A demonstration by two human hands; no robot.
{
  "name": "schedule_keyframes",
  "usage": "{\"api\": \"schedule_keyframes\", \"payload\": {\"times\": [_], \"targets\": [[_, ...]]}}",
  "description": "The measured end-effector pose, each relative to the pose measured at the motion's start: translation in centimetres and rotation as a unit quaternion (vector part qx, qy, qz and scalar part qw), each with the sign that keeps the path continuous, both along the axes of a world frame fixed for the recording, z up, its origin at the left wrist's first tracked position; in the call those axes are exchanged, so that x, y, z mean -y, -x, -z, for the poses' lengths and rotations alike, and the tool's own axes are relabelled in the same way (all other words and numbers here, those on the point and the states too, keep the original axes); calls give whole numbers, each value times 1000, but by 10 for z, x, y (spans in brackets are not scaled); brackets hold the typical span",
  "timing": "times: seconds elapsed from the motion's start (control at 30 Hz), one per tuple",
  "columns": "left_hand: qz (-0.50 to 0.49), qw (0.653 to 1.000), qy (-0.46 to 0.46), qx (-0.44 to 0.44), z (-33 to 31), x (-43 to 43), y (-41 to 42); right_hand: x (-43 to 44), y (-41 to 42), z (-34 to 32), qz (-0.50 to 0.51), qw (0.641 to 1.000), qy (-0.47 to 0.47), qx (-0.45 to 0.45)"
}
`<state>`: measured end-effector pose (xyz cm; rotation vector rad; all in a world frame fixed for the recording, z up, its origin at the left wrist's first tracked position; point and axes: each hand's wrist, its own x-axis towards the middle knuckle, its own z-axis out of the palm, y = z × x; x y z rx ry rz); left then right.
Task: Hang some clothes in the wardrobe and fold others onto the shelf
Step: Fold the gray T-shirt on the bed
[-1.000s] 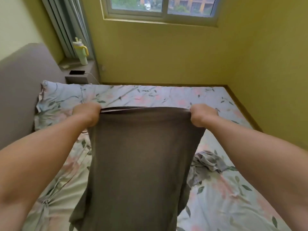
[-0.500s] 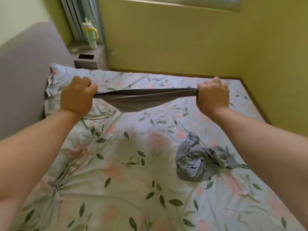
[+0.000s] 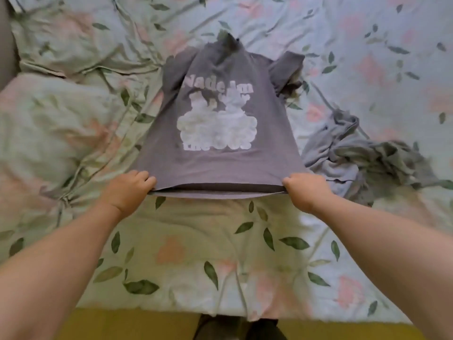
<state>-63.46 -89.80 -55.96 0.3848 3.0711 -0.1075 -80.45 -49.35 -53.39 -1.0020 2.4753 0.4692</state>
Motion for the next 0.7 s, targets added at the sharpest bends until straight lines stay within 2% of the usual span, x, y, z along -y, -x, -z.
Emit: {"api": "schedule_keyframes", "payload": {"times": [0.13, 0.33, 0.53, 0.7], "targets": [[7, 992, 33, 121, 66, 5, -25, -7, -14, 69, -43, 997, -24, 59], [-93, 942, 153, 282, 84, -4, -28, -10, -13, 104, -75, 989, -71, 110], [-191, 927, 167, 277, 93, -17, -23, -6, -15, 112, -58, 984, -122, 114], [-171, 905, 232, 314, 100, -31, -24, 0, -22, 111, -62, 980, -145, 122]]}}
